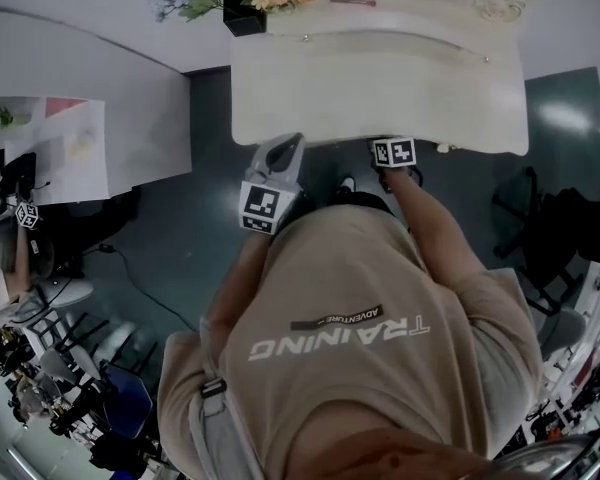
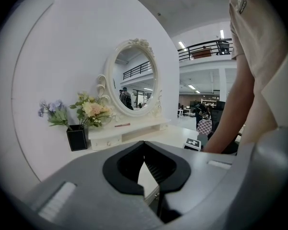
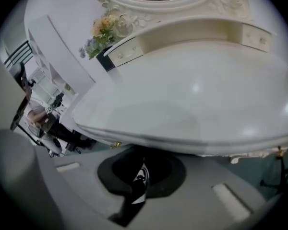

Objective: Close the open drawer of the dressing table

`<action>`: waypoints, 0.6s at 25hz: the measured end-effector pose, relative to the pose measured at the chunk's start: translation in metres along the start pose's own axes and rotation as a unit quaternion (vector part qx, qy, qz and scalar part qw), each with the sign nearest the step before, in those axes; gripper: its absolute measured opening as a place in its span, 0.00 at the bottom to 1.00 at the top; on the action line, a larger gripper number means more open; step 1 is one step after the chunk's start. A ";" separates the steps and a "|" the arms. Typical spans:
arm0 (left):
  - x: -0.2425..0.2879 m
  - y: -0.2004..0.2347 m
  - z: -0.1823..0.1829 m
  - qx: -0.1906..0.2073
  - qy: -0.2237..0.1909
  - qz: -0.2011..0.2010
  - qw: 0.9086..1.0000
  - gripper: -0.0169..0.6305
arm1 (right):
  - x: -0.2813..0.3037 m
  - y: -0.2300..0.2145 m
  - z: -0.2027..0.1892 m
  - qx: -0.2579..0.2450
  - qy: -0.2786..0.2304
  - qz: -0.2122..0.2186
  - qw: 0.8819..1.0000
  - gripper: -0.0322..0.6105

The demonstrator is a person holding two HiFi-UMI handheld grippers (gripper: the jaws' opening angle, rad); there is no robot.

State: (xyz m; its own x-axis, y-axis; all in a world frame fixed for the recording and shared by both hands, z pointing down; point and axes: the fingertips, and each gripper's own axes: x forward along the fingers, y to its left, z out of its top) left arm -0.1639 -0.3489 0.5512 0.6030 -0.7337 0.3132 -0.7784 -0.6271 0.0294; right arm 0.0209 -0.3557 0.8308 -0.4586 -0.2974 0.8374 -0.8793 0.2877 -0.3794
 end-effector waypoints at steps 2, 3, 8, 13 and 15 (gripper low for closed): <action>-0.002 -0.002 0.002 0.004 0.001 0.001 1.000 0.04 | -0.002 -0.001 0.004 0.028 -0.016 0.004 0.999 0.06; -0.003 -0.001 0.001 0.002 0.001 0.002 1.000 0.04 | -0.002 -0.001 0.006 0.034 -0.021 0.004 0.999 0.06; -0.008 -0.004 -0.003 -0.006 -0.005 0.005 1.000 0.04 | -0.009 0.004 0.006 0.006 -0.034 0.019 0.999 0.06; -0.024 -0.008 0.003 0.000 -0.018 -0.003 1.000 0.04 | -0.036 0.035 -0.010 -0.109 -0.025 0.043 0.993 0.06; -0.028 -0.004 0.009 0.005 -0.026 -0.005 1.000 0.04 | -0.050 0.060 -0.004 -0.169 -0.033 0.060 0.983 0.06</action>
State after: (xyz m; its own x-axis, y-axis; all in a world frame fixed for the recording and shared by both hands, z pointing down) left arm -0.1762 -0.3277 0.5340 0.6198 -0.7396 0.2625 -0.7703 -0.6373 0.0229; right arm -0.0087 -0.3204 0.7676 -0.5733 -0.2985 0.7631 -0.7309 0.6072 -0.3115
